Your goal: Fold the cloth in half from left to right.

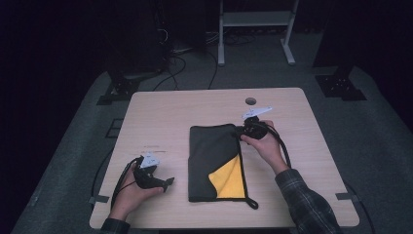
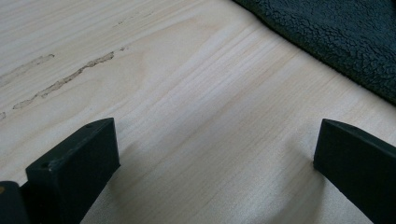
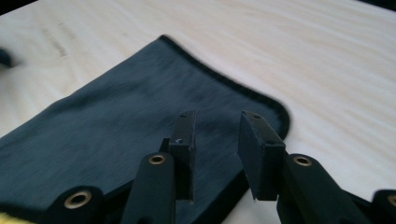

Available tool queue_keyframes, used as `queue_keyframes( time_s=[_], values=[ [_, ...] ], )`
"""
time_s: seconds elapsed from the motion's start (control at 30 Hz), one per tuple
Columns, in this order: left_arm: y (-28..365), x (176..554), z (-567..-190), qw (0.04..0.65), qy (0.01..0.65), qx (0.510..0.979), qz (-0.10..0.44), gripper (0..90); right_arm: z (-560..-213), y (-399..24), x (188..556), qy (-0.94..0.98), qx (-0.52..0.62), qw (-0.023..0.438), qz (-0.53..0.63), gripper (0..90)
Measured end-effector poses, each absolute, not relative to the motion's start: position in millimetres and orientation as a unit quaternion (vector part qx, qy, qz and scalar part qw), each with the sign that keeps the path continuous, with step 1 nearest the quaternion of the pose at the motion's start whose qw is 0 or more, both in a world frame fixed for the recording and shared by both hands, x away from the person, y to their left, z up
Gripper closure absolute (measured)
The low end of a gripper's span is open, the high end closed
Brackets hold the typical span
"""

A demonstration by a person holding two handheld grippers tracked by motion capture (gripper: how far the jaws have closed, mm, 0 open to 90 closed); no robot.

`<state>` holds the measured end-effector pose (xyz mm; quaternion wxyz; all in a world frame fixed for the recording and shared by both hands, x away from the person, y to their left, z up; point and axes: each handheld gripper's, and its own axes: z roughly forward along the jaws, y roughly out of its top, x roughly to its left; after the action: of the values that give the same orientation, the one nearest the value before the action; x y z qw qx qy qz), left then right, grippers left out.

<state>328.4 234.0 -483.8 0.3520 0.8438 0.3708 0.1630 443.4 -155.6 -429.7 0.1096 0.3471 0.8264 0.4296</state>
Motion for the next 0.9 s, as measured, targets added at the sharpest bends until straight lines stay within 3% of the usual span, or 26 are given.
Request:
queue_keyframes(
  time_s=[0.2,0.5,0.9],
  values=[
    [234,328,-484,0.352,0.371,0.844,0.163,0.0,-428,-152,419,0.821,0.334,0.081,0.456,64.1],
    [234,328,-484,0.351,0.371,0.845,0.163,0.0,-427,-143,376,0.832,0.296,0.081,0.463,62.4],
    [234,328,-483,0.351,0.371,0.844,0.163,0.0,-450,-101,346,0.852,0.258,0.05,0.452,52.2]
  ],
)
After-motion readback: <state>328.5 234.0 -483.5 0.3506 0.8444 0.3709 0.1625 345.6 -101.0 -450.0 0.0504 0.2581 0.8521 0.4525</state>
